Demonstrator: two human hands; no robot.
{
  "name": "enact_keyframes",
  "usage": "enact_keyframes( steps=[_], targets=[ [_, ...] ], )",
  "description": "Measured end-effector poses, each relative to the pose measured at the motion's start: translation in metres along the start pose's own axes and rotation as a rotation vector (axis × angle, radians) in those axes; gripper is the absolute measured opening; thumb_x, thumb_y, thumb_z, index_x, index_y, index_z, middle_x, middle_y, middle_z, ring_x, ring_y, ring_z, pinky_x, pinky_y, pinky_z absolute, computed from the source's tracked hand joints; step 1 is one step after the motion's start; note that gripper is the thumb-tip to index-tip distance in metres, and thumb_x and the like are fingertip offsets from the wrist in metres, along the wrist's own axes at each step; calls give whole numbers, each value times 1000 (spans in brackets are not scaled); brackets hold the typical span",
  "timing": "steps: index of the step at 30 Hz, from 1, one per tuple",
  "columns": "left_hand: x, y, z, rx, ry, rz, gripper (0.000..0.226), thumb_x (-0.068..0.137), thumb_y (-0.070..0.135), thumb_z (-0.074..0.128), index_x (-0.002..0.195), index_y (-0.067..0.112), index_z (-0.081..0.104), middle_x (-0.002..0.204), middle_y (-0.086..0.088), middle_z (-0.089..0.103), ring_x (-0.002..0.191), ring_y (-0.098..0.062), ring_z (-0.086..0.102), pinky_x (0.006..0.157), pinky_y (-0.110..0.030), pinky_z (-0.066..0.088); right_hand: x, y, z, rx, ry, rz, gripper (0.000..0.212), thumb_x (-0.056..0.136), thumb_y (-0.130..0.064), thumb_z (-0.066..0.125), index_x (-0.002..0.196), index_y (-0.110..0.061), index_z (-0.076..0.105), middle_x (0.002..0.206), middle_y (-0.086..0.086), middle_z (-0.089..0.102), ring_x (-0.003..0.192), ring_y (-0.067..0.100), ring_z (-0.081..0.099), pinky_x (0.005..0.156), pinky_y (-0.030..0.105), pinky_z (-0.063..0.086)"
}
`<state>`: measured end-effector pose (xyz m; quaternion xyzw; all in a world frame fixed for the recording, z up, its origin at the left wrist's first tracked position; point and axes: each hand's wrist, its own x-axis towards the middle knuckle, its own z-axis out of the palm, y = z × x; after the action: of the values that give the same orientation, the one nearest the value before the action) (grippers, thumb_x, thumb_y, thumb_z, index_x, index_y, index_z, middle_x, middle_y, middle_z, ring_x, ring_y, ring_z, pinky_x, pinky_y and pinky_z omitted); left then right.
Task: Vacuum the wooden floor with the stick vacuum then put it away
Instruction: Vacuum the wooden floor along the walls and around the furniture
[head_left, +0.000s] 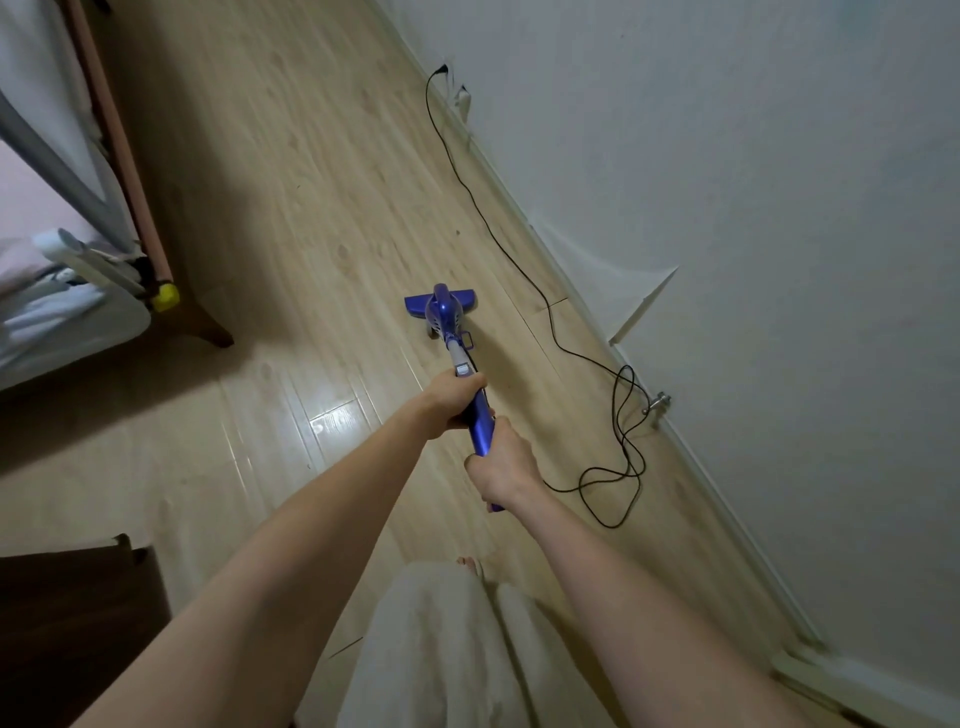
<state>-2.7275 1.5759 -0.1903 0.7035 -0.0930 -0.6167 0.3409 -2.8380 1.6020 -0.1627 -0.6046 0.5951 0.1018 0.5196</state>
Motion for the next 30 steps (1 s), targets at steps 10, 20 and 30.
enact_keyframes(
  steps=[10, 20, 30],
  targets=[
    [-54, -31, 24, -33, -52, -15, 10, 95, 17, 49, 88, 11, 45, 83, -11, 53, 73, -19, 57, 66, -28, 53, -55, 35, -9, 113, -52, -4, 48, 83, -5, 53, 129, -18, 42, 94, 6, 51, 57, 20, 54, 44, 26, 46],
    [-140, -106, 102, -195, 0, -66, 12, 94, 15, 51, 99, 6, 46, 84, -11, 52, 74, -21, 53, 70, -31, 51, -159, 120, -43, 30, -164, -54, 33, 88, -4, 55, 111, -21, 38, 86, 8, 54, 60, 17, 53, 49, 25, 48],
    [-171, -138, 178, -323, -43, -175, 18, 91, 15, 58, 97, 3, 45, 81, -10, 54, 72, -20, 56, 69, -30, 49, -201, 183, -99, -221, -148, -90, 26, 86, -4, 47, 111, -10, 45, 76, 9, 54, 50, 18, 52, 43, 26, 46]
  ],
)
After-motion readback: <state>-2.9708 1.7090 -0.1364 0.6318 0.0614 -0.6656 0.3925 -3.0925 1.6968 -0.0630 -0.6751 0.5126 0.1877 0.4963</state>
